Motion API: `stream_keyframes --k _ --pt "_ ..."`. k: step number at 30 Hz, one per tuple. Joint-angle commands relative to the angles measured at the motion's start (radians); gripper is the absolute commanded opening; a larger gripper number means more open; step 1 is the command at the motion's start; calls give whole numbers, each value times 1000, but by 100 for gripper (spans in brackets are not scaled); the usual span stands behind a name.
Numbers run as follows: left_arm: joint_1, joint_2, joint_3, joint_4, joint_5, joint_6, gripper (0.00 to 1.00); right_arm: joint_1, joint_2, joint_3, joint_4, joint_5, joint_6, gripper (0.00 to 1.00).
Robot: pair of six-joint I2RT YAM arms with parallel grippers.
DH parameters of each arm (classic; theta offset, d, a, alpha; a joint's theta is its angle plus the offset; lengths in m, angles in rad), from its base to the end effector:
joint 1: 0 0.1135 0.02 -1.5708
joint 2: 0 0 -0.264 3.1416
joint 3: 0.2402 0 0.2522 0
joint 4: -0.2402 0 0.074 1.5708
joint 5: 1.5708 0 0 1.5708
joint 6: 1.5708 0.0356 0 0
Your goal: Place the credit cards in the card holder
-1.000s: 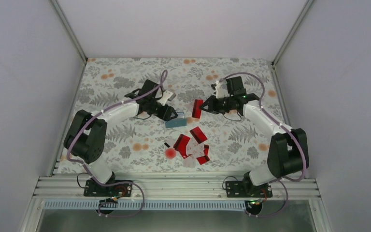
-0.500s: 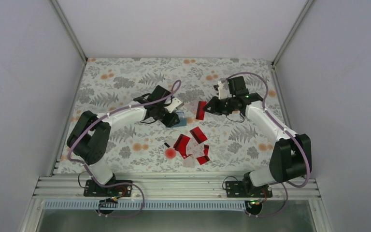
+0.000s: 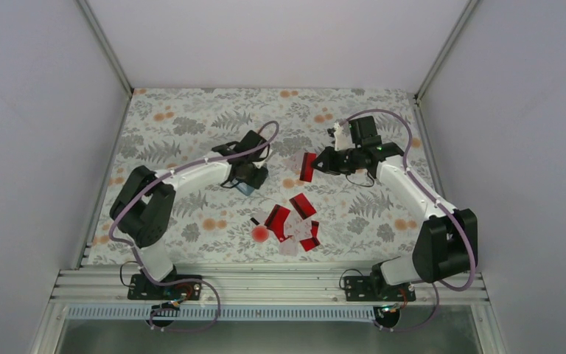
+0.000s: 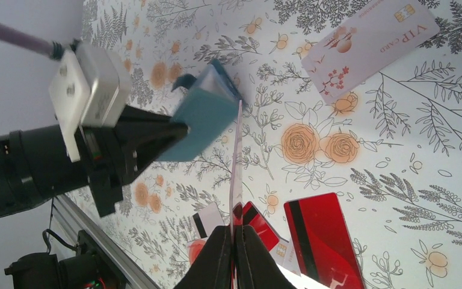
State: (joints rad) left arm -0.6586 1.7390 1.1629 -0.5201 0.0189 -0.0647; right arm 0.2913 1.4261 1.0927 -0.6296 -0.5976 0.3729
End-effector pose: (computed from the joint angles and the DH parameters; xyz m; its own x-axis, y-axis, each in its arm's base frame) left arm 0.2783 -0.2162 0.1932 -0.7420 0.4925 -0.4549 0.5720 0.8190 -0.0463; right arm 0.2740 0.1031 0.2664 -0.9309 0.0353 -0.3635 -0.2212 0.7374 0.6382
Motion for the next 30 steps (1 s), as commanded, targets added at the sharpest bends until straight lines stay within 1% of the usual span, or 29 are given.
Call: stream_keyframes --k 1,3,4,6,8,10,11,13,16,17,19,21,24,27,30 --pt "0 70 104 -172 -278 -260 6 -4 -21 1 -1 8 -3 4" --pt "-1 115 132 -224 -274 -350 8 -4 -15 1 2 10 -1 4" --pt "-2 128 140 -232 -262 -381 10 -4 -12 2 2 12 -2 4" --pt "-4 147 156 -235 -228 -420 21 -4 -10 4 0 20 -1 4" --pt "-5 148 170 -229 -189 -429 36 -4 -11 7 -4 26 -1 4" --pt "-5 130 175 -221 -157 -425 44 -4 -14 7 -9 30 -1 4" --pt "-3 114 175 -223 -155 -422 46 -4 -17 7 -13 33 -1 4" --pt "5 73 173 -222 -142 -399 46 -4 -28 4 -21 42 -1 4" --pt "42 14 162 -195 -45 -323 47 -4 -44 -14 -19 52 7 4" --pt "57 2 162 -201 -38 -307 46 -4 -48 -21 -18 53 10 4" --pt "93 -24 150 -190 16 -251 41 -4 -52 -30 -14 49 17 4" --pt "138 -41 136 -189 38 -215 34 -4 -49 -31 -12 48 22 4" --pt "217 -46 105 -173 86 -192 27 -4 -42 -21 -14 43 26 4" --pt "288 -38 44 -114 223 -177 22 -3 -30 -12 -19 43 28 4" --pt "313 -8 2 -71 338 -171 20 -4 -23 -7 -27 41 31 4"
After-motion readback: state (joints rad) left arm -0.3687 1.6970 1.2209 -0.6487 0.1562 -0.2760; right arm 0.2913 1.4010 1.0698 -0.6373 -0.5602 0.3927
